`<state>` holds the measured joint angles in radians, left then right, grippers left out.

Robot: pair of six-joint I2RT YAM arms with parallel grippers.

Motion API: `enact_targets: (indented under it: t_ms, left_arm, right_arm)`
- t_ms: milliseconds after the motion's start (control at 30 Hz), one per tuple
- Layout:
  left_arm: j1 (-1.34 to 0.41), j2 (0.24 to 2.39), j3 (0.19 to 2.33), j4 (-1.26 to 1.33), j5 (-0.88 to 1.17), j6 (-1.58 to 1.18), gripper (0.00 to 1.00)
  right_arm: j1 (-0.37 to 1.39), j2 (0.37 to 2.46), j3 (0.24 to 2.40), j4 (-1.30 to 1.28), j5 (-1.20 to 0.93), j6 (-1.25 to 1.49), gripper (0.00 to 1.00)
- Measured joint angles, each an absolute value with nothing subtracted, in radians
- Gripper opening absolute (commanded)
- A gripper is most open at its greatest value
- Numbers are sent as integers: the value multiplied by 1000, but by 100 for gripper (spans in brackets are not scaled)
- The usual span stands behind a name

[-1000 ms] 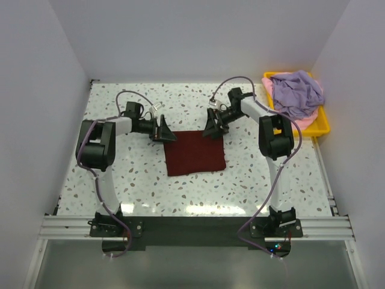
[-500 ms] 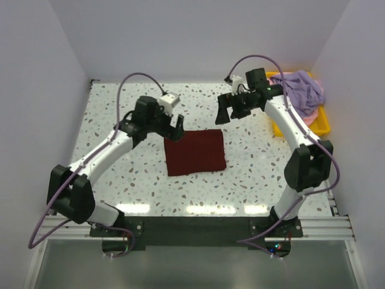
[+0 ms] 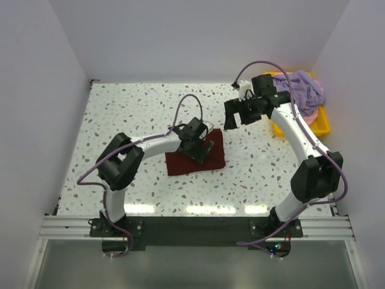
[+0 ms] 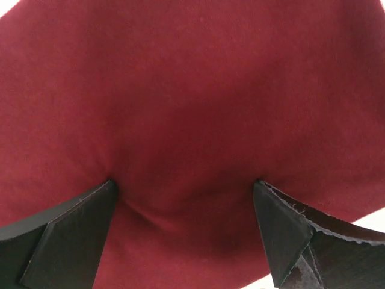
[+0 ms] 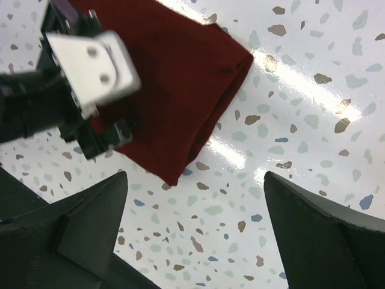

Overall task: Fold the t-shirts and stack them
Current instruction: Neatly place the folded tshirt to the corner

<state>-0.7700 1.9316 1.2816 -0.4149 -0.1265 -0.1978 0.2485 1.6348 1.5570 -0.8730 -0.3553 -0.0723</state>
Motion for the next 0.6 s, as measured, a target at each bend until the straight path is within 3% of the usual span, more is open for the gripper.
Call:
enact_targets:
  t_ms: [233,433,600]
  left_arm:
    - [-493,1959,1318,-440,-37,-60,100]
    - [-101,1966,1339,-478,70,281,100]
    - [159,2050,1481,-564,73,609,99]
  right_arm:
    - [236,1635,1550,-896,-355,-110,99]
    - [224,1635,1542,-910,-353,-133,99]
    - [216,1636,1542,-920,-354,-144,99]
